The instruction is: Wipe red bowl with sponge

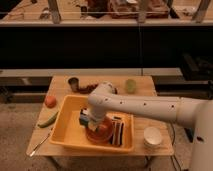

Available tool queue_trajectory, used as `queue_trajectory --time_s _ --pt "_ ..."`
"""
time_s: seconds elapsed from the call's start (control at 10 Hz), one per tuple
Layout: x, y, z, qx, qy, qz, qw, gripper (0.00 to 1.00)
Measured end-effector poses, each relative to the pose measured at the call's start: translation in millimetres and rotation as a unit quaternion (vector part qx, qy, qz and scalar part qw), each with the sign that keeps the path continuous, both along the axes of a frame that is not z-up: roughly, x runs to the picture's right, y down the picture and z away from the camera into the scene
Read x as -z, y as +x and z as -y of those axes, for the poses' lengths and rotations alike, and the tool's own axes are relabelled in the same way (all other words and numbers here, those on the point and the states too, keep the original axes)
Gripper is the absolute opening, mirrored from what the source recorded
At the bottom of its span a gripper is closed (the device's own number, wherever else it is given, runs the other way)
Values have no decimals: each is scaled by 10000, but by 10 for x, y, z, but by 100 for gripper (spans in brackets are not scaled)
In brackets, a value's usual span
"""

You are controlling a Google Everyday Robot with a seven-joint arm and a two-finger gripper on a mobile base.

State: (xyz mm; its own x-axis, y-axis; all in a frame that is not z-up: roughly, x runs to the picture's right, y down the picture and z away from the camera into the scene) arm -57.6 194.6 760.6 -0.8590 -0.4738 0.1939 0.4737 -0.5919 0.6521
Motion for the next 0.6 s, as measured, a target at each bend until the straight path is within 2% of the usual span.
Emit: queue_trajectory --time_s 0.6 --pt "83 110 -361 149 -273 -87 9995 0"
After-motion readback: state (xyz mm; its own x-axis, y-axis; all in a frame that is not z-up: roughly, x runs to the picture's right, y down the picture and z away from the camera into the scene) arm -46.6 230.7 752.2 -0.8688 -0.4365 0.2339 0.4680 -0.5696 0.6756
